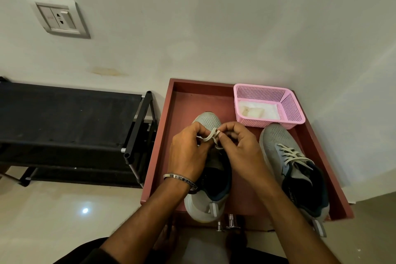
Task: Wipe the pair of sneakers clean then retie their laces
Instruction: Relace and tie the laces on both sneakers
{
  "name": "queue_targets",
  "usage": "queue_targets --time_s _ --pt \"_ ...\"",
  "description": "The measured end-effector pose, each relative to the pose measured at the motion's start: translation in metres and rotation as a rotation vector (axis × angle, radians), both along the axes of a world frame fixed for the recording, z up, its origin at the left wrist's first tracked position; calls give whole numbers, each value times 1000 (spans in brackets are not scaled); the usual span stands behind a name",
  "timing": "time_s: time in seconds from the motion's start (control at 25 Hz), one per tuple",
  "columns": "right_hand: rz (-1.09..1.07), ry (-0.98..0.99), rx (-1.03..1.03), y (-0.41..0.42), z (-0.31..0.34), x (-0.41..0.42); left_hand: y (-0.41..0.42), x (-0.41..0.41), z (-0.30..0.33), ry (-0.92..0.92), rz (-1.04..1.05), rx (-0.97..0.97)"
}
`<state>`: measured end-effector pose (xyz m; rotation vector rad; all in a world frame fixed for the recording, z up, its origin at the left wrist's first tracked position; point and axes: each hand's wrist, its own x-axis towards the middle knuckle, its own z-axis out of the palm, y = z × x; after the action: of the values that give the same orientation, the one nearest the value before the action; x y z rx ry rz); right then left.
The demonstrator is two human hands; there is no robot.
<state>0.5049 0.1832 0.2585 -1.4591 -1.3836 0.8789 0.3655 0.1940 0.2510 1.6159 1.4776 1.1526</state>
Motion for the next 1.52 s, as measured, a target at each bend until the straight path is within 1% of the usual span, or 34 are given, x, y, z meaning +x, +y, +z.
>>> queue_targets --time_s 0.08,0.12,0.16,0.2,0.24,0.28,0.32,0.36,0.4,0.44,0.48,0.52,0.56,0.6,0.64,0.68,0.76,0.8,0.84,0.92,1.08,1.24,1.28,1.32,1.36,1.44,1.48,1.52 --pt "69 268 -133 0 4 2 0 -1 0 -18 15 -10" --pt "89 352 -169 1 5 3 0 -2 1 -23 14 -19" --pt "86 386 -172 1 6 4 0 -2 1 -27 8 -29" --pt "48 353 -126 0 6 5 0 -2 2 -32 1 -38" --pt "-25 200 -19 1 5 6 0 -2 2 -39 -5 -45" --pt "-89 -41 131 3 3 7 -1 -2 3 -40 -10 -48" --pt "-120 -324 300 3 1 8 -1 -1 3 -36 -14 -48" --pt "-132 -542 418 2 -1 6 -1 -1 3 -34 -16 -46" --pt "-135 -608 424 1 -4 5 -1 -1 3 -42 -16 -48" --pt "-132 -552 327 -1 -5 3 -1 -1 3 -53 -14 -51" --pt "-138 -366 171 -1 -3 1 -1 -2 2 -58 -10 -50" --pt "-136 -99 3 -1 -2 -2 -1 -2 2 -55 -9 -47" --pt "-168 78 -94 -1 -3 -4 -1 -2 2 -51 -10 -44" --pt "-230 114 -90 -2 -2 -5 -1 -1 3 -48 -12 -38" --pt "-300 18 -8 -3 0 -4 -1 -1 3 -41 -8 -29" --pt "-341 -141 110 -4 2 -3 -2 0 3 -26 2 -22" --pt "-316 -459 344 -6 3 -1 -2 -2 6 17 40 -23" --pt "-301 -571 398 -7 1 2 -1 -5 8 47 61 -29" --pt "-304 -644 403 -6 0 6 -2 -9 9 82 80 -37" --pt "-324 -691 362 -4 -4 15 -6 -16 13 148 103 -66" --pt "-318 -690 259 -2 -12 25 -14 -25 16 279 122 -151" --pt "-367 -691 230 -3 -13 29 -15 -27 17 303 102 -199" --pt "-386 -671 204 -4 -15 29 -15 -27 18 296 89 -204" --pt "-411 -586 151 -3 -17 27 -14 -28 17 268 68 -211" --pt "-429 -408 55 -1 -19 25 -14 -28 16 226 43 -222" --pt "-412 87 -185 3 -16 19 -13 -27 15 141 10 -245" --pt "-389 259 -283 5 -15 17 -13 -27 14 122 7 -249" --pt "-371 312 -316 6 -13 17 -12 -27 14 122 11 -247"
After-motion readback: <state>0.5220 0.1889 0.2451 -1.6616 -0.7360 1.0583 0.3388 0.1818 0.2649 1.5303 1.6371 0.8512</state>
